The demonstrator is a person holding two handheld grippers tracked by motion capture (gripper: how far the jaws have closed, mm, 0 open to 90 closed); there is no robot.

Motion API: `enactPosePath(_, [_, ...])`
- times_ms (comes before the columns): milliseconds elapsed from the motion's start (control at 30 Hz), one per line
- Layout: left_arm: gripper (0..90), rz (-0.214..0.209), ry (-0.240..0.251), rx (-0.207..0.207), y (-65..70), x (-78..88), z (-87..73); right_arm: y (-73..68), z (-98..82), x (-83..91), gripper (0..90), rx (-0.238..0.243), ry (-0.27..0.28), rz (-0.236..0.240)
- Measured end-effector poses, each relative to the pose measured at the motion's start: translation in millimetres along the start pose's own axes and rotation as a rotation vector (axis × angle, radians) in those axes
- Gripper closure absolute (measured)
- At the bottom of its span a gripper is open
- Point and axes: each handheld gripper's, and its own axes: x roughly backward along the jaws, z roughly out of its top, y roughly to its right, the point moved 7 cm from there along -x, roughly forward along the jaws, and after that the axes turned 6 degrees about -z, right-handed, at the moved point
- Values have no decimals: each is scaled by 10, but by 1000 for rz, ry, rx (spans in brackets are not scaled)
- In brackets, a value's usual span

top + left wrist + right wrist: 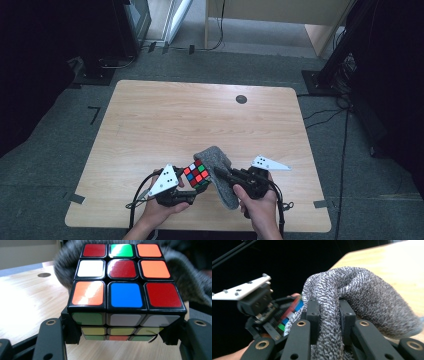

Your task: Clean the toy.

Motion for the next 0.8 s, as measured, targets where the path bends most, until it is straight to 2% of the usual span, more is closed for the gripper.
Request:
enactPosePath(67, [344,-1,-9,-8,17,-24,-9,-41,23,16,759,18,16,7])
enactPosePath(167, [343,-2,-1,-4,13,-10,10,-40,21,16,759,7,43,32])
enactPosePath(267, [343,12,17,8,-25,42,38,15,-17,-11,760,0,27,22])
enactPosePath(300, [343,13,34,24,-44,68,57,62,-48,-30,760,-5,17,5])
enactPosePath(367, [344,15,79,61,-88,121,102,82,-61,-36,760,-9,17,1])
enactPosePath(467, [344,4,171,104,-117,209,166,125,-87,-58,760,-16,23,-11])
enactPosePath(533, [344,1,196,122,-121,226,194,116,-100,-76,760,-23,34,2])
enactPosePath(600, [344,-5,200,137,-121,218,196,63,-118,-104,759,-18,47,37])
enactPosePath(733, [344,-30,233,203,-171,245,197,-52,-205,-191,760,46,46,82])
enactPosePath(767, [344,-33,236,211,-181,252,199,-98,-264,-235,761,71,23,114])
enactPosePath(800, [344,-39,241,221,-190,258,201,-98,-264,-235,761,71,23,114])
